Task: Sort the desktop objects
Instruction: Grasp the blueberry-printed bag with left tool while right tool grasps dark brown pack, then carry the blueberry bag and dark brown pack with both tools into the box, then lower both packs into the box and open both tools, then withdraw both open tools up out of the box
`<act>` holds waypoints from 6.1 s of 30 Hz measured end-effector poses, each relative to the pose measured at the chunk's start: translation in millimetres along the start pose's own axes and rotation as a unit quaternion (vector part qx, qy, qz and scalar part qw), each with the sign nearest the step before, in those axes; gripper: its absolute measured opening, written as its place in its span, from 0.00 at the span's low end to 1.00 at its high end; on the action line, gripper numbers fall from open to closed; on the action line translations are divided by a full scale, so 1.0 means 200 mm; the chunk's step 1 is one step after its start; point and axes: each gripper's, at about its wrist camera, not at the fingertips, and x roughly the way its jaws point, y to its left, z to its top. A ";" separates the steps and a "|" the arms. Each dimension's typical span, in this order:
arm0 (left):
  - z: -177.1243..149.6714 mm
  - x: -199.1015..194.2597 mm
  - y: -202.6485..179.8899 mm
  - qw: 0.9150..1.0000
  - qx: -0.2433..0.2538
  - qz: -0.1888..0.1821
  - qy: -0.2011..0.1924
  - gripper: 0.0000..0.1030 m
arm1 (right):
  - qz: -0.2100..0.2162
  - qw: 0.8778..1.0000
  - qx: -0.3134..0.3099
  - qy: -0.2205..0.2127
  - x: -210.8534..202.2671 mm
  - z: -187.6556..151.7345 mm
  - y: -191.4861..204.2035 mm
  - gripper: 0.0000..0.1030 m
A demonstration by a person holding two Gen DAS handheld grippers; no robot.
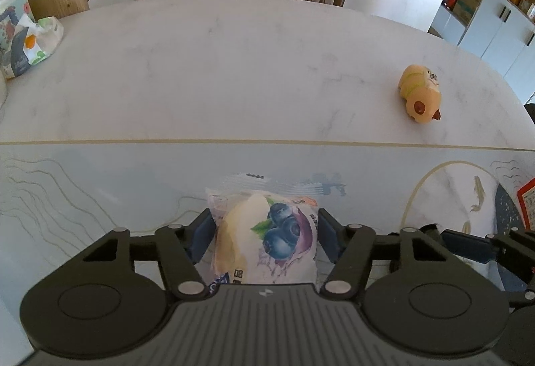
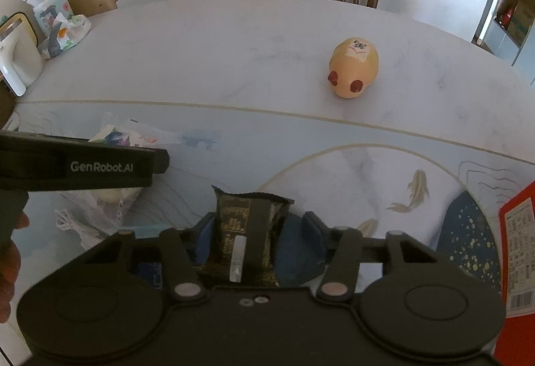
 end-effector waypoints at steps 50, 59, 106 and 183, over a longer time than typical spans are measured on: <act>-0.13 -0.54 -0.39 0.995 0.045 -0.093 -0.018 0.54 | -0.003 0.997 0.046 -0.064 -0.60 -0.14 -0.38 0.33; -0.15 -0.62 -0.58 0.990 0.073 -0.118 -0.026 0.54 | -0.014 0.994 0.060 -0.090 -0.76 -0.20 -0.55 0.33; -0.13 -0.62 -1.73 0.964 0.201 -0.173 -0.027 0.54 | -0.101 0.979 0.149 -0.094 -0.98 -0.47 -1.73 0.32; -0.08 -0.31 -2.04 0.954 0.258 -0.155 0.004 0.68 | -0.072 0.997 0.039 -0.017 -0.85 -0.64 -1.76 0.53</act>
